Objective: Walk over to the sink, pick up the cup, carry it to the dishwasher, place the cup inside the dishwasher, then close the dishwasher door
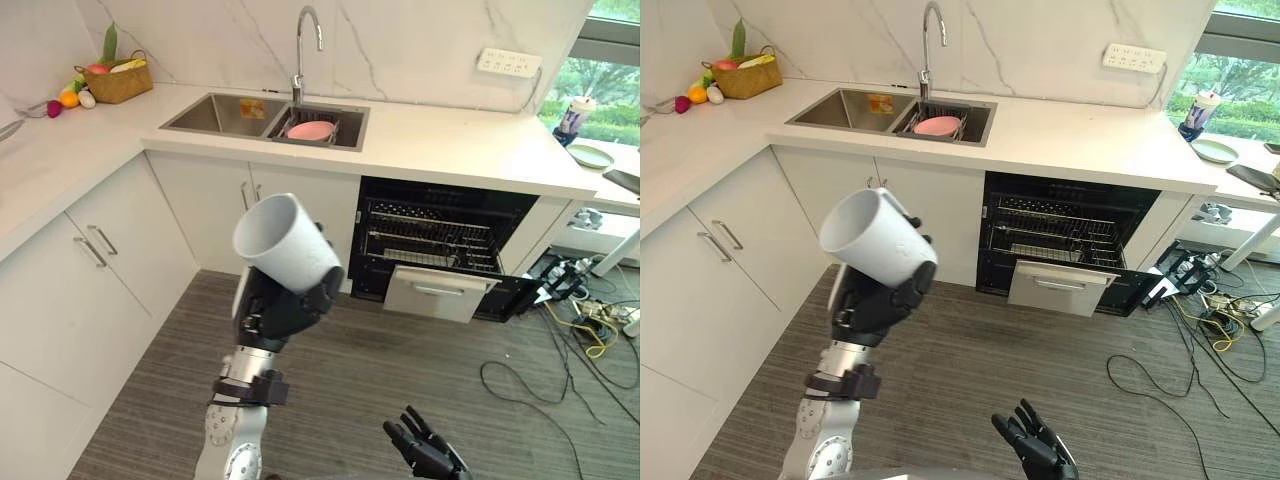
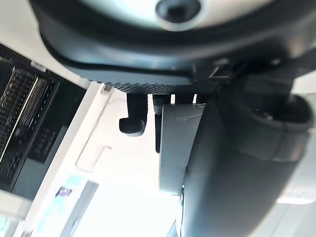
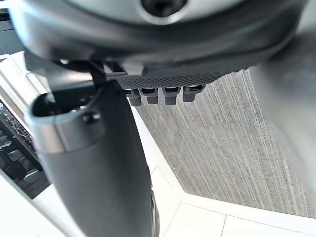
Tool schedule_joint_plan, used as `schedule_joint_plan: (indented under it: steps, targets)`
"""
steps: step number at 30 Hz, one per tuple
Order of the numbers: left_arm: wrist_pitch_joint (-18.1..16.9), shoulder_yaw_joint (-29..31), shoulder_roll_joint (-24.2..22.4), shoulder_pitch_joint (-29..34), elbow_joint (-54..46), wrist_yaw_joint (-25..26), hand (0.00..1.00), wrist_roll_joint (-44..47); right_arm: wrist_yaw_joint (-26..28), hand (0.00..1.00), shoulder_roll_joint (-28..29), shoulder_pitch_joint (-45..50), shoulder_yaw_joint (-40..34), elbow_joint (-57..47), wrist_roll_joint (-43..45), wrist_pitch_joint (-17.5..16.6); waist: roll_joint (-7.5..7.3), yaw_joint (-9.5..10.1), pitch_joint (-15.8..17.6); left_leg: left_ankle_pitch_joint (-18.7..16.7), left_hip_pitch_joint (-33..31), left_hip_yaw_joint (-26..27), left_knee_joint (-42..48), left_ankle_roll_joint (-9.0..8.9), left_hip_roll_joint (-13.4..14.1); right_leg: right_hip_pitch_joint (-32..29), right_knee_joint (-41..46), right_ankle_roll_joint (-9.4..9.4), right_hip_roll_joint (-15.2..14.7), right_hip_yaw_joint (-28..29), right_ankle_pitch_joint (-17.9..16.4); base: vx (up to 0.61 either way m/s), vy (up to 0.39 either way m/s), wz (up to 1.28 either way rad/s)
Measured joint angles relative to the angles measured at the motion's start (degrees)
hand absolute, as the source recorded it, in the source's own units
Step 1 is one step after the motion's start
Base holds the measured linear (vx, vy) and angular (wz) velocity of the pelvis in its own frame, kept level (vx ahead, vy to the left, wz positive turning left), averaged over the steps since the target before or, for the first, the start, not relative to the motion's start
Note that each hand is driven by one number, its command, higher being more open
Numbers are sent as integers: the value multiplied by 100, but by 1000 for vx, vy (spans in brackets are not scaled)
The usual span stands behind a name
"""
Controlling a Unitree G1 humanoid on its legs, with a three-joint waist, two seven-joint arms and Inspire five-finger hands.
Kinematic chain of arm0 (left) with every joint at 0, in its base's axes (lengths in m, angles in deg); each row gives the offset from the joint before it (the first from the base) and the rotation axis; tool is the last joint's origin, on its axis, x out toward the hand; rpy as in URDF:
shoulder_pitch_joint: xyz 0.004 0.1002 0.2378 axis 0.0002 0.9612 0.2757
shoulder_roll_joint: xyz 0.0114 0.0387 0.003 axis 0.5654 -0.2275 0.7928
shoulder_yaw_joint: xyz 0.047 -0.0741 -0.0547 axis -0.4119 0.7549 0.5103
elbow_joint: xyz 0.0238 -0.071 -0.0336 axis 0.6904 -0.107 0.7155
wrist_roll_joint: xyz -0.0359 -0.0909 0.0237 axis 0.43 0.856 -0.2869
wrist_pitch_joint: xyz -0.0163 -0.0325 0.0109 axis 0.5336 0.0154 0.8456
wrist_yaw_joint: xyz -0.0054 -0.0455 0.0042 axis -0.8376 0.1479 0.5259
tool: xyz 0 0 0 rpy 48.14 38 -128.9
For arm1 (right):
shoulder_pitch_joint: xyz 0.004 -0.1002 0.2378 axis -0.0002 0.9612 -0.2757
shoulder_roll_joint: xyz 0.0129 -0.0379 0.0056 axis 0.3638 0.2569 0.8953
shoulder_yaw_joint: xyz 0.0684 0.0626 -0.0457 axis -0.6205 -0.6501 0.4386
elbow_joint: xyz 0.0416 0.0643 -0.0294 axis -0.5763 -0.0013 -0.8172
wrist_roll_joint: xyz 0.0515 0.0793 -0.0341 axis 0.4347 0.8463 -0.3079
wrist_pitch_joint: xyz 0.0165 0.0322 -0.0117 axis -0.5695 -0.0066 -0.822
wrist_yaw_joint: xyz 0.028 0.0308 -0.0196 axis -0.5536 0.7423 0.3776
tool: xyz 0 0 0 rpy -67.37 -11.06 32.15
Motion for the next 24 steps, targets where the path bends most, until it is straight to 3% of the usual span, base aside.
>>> schedule_joint_plan:
  steps: [1, 2, 3, 5, 6, 8, 11, 12, 13, 14, 17, 19, 20, 21, 22, 23, 24]
  targets:
    - [-1, 108, -81, -8, 20, 146, 0, 0, 11, 100, -32, 29, -254, 180, -26, 11, 76, -46, 21, -444, -43, 44, 513, 69, -157, 46, 370, -65, -167, -380, -158, 219, 56, 82]
    - [-30, 246, -195, -27, 40, 235, 0, 4, 34, 100, -114, 1, -444, 233, -36, -15, 248, -67, 100, -733, 86, 1, 468, 175, -128, -225, 1321, -175, -253, -783, -230, 243, 102, 95]
    - [-46, 489, -234, -40, 185, 409, 0, 35, 76, 100, -174, -37, -610, 224, -38, -73, 233, -73, 144, -800, 301, -145, 396, 234, -275, -794, 3091, -537, -662, -1190, -82, 159, 95, 73]
    - [-47, 486, -174, -48, 291, 480, 0, 78, 89, 100, -186, 62, -662, 235, 16, -165, 197, -156, 136, -877, 488, -511, 389, 348, -353, -1125, 4141, -1124, -844, -1198, 476, 198, 66, 98]
    - [-96, 489, -127, -50, 311, 479, 0, 103, 104, 100, -145, 103, -727, 273, 49, -235, 218, -170, 139, -927, 527, -774, 378, 377, -342, -1303, 4332, -608, -667, -880, 145, 240, 5, 104]
    - [-232, 508, -62, -66, 345, 478, 0, 185, 117, 100, 8, 104, -772, 274, 87, -264, 206, -225, 148, -904, 573, -1063, 222, 333, -299, -1568, 3853, -263, -324, -736, -298, 355, -73, 88]
    - [-191, 551, -48, -115, 664, 476, 0, 282, 101, 100, 132, 50, -708, 270, 133, -322, 216, -243, 160, -896, 997, -1146, -154, 200, -85, -1858, 2502, -285, 197, -1017, -309, 394, -133, 26]
    - [-144, 614, 15, -114, 685, 467, 0, 279, 109, 100, 134, 40, -569, 242, 132, -319, 76, -209, 130, -976, 1194, -1014, -264, 72, -117, -1880, 1566, -388, 311, -1188, 335, 501, -183, -15]
    - [-135, 668, 83, -123, 683, 447, 0, 274, 113, 100, 135, 26, -515, 221, 131, -315, -32, -205, 141, -1068, 1316, -965, -295, 13, -188, -1896, 1413, -699, 295, -1216, 908, 437, -140, -40]
    - [-23, 781, -37, -102, 734, 435, 0, 276, 51, 100, 48, -86, -515, 242, 132, -294, 169, -220, 140, -1202, 1464, -851, -291, -67, 14, -1819, 1522, -705, 484, -1304, 798, 412, -138, -61]
    - [26, 764, -40, -199, 726, 404, 0, 273, -206, 100, 68, -282, -531, 64, 199, -302, 276, -246, 159, -1214, 1490, -546, 19, -74, 177, -1685, 1346, -847, 796, -1200, 660, 322, -122, -59]
    - [86, 547, -100, -215, 722, 363, 0, 275, -562, 100, 94, -155, -531, -293, 396, -331, 265, -263, 215, -1274, 1372, -511, 997, -167, 213, -1308, 1195, -782, 787, -1160, 456, 263, -117, -33]
    - [152, 303, -157, -226, 624, 310, 0, 273, -850, 100, 114, 35, -539, -726, 555, -382, 327, -325, 327, -1255, 974, -475, 2423, -280, 357, -909, 1020, -704, 833, -1094, 373, 193, -60, -19]
    - [160, 171, -199, -196, 509, 289, 0, 271, -982, 100, 122, 165, -536, -989, 593, -420, 366, -312, 336, -1087, 704, -428, 3185, -387, 494, -785, 961, -705, 891, -1049, 339, 190, -44, -40]
    - [162, -18, -296, -150, 241, 224, 0, 223, -1222, 100, 129, 401, -532, -1519, 648, -524, 433, -267, 334, -630, 170, -371, 4490, -447, 805, -610, 940, -796, 1011, -870, 211, 195, -1, -78]
    - [161, -186, -413, -154, -48, 180, 0, 133, -1431, 100, 153, 520, -540, -1940, 710, -672, 491, -245, 320, -644, -246, -253, 5339, -393, 1120, -466, 940, -848, 1137, -682, 118, 258, 21, -86]
    - [157, -250, -454, -172, -168, 146, 0, 65, -1516, 100, 175, 554, -549, -2096, 734, -761, 485, -256, 316, -699, -423, -212, 5575, -320, 1244, -407, 934, -865, 1170, -581, 88, 297, 55, -100]
